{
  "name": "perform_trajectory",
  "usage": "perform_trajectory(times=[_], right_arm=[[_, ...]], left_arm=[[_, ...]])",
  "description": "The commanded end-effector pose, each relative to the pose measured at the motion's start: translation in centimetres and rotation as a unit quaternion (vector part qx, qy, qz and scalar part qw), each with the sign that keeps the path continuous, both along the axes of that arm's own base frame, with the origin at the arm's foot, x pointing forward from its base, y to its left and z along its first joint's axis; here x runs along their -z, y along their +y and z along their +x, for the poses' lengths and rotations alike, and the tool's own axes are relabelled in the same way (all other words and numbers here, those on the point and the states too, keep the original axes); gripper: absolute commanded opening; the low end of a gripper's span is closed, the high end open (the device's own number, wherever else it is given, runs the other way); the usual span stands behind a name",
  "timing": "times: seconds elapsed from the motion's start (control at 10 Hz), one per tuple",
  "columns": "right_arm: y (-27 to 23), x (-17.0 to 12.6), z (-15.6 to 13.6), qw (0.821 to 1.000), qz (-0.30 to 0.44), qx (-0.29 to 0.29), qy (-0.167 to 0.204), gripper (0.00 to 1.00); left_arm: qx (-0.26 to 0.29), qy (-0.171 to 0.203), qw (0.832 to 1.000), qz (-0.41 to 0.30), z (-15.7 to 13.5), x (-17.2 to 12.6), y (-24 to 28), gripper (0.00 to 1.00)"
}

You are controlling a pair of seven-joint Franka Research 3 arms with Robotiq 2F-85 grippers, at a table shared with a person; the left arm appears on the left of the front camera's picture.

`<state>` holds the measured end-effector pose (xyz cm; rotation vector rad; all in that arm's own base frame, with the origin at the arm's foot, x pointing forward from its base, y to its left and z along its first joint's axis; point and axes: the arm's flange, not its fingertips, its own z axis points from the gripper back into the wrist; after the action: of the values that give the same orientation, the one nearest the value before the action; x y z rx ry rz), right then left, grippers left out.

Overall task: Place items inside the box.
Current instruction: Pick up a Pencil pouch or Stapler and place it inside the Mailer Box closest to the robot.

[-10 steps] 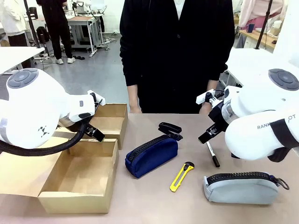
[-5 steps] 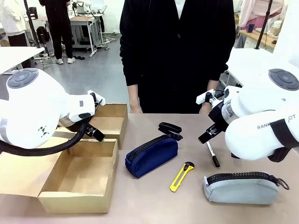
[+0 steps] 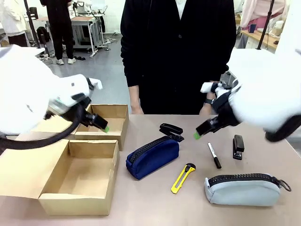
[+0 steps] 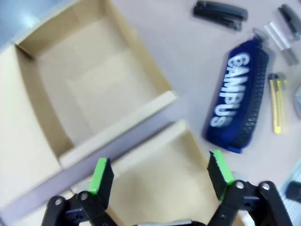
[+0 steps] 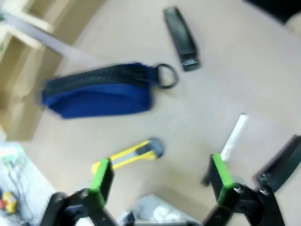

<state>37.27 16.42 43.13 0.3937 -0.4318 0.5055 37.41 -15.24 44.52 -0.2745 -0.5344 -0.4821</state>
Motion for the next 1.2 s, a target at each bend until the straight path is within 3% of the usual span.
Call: perform_trajectory(times=[0.0, 0.2, 0.4, 0.6, 0.7, 0.9, 1.0, 1.1], right_arm=[[-7.0, -5.6, -1.3, 0.993, 0.098, 0.056, 0.043, 1.0], [-14.5, -8.7, -4.6, 0.969, 0.222, 0.088, 0.065, 1.0], [-25.7, -8.4, -8.0, 0.916, 0.346, 0.199, 0.034, 1.0], [-33.7, -7.5, -11.9, 0.864, 0.411, 0.29, -0.003, 1.0], [-37.2, -6.7, -13.6, 0.837, 0.437, 0.33, -0.018, 1.0], [-40.9, -4.5, -15.5, 0.795, 0.47, 0.383, -0.029, 1.0], [-41.3, -3.5, -15.7, 0.783, 0.455, 0.424, -0.021, 1.0], [-43.1, -6.6, -15.9, 0.8, 0.455, 0.39, -0.013, 1.0]], left_arm=[[-0.032, 0.068, 0.994, -0.085, -3.5, -4.5, 5.3, 1.0], [0.007, 0.125, 0.968, -0.218, -5.2, -7.1, 11.2, 1.0], [-0.064, 0.125, 0.913, -0.383, -6.0, -6.4, 21.1, 1.0], [-0.168, 0.114, 0.851, -0.485, -7.4, -2.8, 29.1, 1.0], [-0.219, 0.109, 0.81, -0.533, -9.0, 0.1, 32.0, 1.0], [-0.267, 0.099, 0.748, -0.6, -11.7, 4.0, 32.4, 1.0], [-0.315, 0.084, 0.735, -0.594, -12.8, 4.5, 30.1, 1.0], [-0.276, 0.118, 0.768, -0.565, -10.5, 1.6, 37.7, 1.0]])
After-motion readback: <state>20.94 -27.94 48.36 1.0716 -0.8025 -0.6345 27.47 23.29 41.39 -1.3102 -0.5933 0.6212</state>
